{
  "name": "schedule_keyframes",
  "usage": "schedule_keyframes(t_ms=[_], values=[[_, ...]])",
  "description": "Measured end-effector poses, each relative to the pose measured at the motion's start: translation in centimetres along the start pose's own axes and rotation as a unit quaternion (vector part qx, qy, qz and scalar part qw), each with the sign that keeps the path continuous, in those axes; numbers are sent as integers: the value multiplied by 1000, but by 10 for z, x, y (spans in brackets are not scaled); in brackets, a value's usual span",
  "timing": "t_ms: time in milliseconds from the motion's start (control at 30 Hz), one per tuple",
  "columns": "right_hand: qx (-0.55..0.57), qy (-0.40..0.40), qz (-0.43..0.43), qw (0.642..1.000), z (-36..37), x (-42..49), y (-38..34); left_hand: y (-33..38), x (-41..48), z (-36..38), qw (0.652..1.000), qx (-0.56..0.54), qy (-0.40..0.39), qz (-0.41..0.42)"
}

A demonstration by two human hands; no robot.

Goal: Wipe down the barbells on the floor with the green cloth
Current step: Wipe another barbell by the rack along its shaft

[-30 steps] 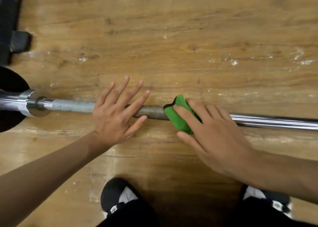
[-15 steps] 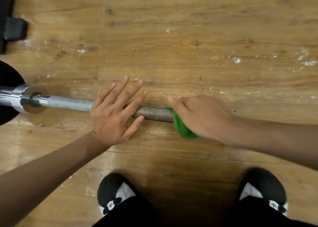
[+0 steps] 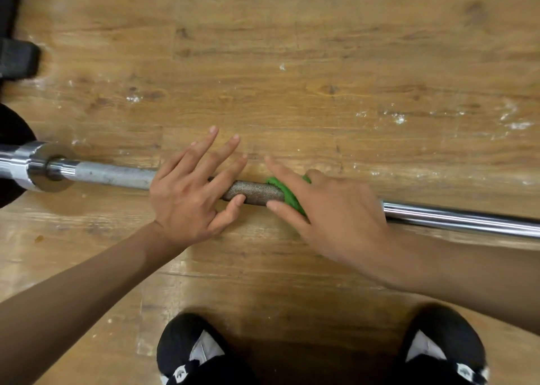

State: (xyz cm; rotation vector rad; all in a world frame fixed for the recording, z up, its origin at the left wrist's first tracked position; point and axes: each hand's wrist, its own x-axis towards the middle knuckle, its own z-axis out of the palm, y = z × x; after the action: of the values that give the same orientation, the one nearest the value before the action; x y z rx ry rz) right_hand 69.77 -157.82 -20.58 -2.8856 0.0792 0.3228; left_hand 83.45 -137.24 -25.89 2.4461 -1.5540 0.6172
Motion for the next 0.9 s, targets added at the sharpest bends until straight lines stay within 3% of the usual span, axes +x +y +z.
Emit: schedule_keyframes(t_ms=[167,300,400,533,600,667,767,900], values=[[-106,-10,-60,993,10,-27,27,-3,11,6,1000,0,4,-28],[25,-28,48,998,-13,14,20,-6,20,8,999,7,-12,-30],[19,-4,91,996,-16,25,16,-12,28,7,999,-9,-44,-25],[-58,-39,34,997,-9,-4,15,-23,33,3,997,-32,-46,-53],[-36,-49,46,997,-16,13,20,-34,27,-1,991,-47,-10,-125],[-42,-19,77,996,-17,36,18,-48,21,-2,985,-10,-28,-172],[-39,-20,82,996,-12,38,6,-58,23,7,987,49,-57,-146],[-84,-28,34,995,-7,29,0,-57,30,19,985,53,-29,-159]])
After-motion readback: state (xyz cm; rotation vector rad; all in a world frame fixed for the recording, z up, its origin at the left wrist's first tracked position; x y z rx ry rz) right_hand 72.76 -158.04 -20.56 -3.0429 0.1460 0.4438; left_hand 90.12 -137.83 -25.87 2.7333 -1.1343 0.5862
